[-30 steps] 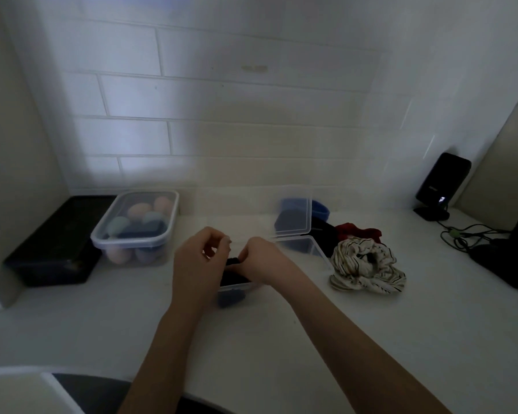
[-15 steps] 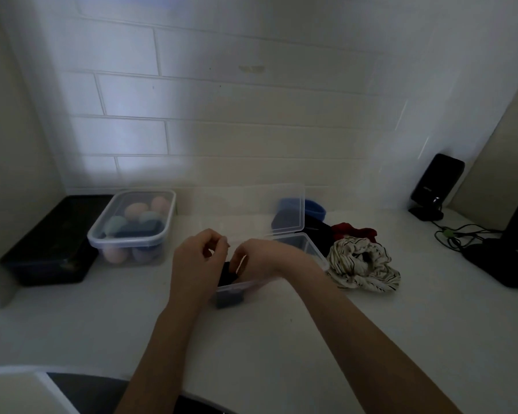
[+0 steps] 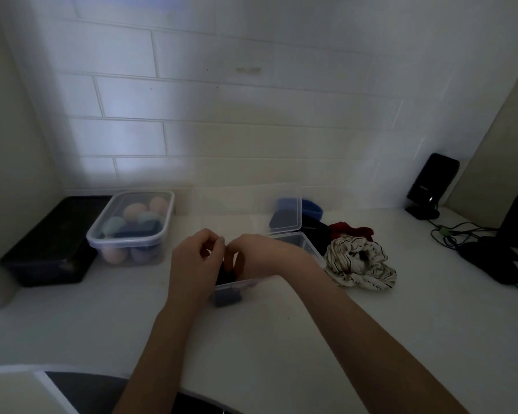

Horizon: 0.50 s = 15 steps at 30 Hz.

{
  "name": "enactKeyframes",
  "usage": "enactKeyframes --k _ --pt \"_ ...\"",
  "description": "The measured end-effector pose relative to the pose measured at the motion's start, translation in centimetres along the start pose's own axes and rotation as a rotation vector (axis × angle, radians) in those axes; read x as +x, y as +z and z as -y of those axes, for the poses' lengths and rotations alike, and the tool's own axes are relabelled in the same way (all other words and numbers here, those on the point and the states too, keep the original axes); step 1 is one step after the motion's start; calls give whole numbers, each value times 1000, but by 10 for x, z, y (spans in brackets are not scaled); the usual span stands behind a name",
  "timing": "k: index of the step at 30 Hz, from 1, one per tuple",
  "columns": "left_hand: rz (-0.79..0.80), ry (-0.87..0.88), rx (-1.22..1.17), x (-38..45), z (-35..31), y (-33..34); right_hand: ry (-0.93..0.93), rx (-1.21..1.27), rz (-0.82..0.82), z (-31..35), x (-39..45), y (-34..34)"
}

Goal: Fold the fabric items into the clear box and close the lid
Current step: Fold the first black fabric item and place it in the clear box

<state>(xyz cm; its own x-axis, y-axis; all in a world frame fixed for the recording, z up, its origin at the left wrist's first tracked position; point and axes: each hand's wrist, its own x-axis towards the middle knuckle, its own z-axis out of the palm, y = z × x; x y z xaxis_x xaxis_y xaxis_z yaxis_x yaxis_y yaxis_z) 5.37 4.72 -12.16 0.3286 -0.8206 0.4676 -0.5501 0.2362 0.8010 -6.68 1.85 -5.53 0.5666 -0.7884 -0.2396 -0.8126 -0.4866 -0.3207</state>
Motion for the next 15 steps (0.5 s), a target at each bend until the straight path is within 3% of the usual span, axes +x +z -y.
enactKeyframes --k 4,8,12,15 --pt "7 0 -17 1 1 -1 -14 57 -7 -3 0 2" --pt "14 13 -22 2 2 -2 -7 324 -2 -22 -17 -13" --pt "-18 16 -42 2 -2 -3 14 574 -334 -55 -37 -24" --pt "-33 11 -71 2 -5 -4 108 547 -715 -90 -39 -29"
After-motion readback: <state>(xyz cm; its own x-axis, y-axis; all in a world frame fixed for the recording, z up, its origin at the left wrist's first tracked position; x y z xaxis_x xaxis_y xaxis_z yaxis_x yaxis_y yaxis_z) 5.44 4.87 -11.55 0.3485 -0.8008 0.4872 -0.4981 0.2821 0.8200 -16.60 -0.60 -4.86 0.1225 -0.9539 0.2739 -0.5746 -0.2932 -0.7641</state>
